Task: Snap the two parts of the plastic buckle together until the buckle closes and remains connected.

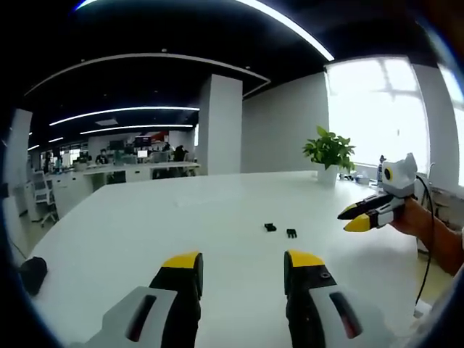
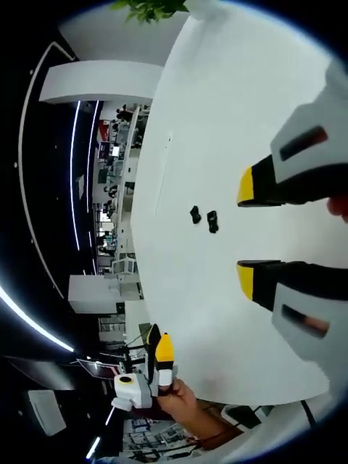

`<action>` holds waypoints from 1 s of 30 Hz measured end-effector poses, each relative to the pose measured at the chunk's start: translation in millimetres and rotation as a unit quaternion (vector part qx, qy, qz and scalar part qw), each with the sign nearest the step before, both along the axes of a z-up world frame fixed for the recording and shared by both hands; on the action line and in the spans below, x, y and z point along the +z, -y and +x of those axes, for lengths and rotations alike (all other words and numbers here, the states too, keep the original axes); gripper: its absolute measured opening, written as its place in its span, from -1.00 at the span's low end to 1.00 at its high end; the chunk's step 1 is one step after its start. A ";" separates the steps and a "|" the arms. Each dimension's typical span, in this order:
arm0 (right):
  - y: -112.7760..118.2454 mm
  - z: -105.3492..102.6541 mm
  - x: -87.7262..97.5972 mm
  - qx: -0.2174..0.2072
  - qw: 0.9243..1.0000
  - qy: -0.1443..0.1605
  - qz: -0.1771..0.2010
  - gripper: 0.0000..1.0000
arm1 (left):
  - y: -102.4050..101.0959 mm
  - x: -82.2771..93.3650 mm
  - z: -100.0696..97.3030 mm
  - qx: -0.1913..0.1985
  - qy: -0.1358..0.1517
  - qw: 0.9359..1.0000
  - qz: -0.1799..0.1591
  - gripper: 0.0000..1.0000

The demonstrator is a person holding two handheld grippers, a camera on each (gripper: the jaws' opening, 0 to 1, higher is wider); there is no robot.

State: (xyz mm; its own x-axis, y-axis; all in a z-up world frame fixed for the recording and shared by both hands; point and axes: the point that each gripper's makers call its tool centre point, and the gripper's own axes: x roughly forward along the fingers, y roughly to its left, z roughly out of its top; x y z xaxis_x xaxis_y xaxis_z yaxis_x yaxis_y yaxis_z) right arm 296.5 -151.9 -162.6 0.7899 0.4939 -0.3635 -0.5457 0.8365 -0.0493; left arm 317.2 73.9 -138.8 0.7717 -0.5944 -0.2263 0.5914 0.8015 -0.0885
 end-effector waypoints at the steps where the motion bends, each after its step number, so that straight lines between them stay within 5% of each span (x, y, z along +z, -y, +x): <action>1: 0.2 0.6 0.8 -0.001 1.000 -0.001 0.004 -0.42 | 0.3 0.4 0.4 -0.001 0.001 1.000 0.001 -0.10; 30: 8.6 17.4 4.7 0.001 1.000 -0.011 0.012 -0.41 | 12.1 3.3 20.5 -0.025 -0.003 1.000 -0.004 -0.11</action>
State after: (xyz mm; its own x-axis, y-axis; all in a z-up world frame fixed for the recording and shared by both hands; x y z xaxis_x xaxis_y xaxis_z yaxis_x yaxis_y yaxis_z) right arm 313.9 -160.5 -157.9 0.7812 0.5040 -0.3684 -0.5478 0.8364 -0.0174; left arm 337.7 61.8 -135.4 0.7394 -0.6342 -0.2260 0.6306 0.7700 -0.0974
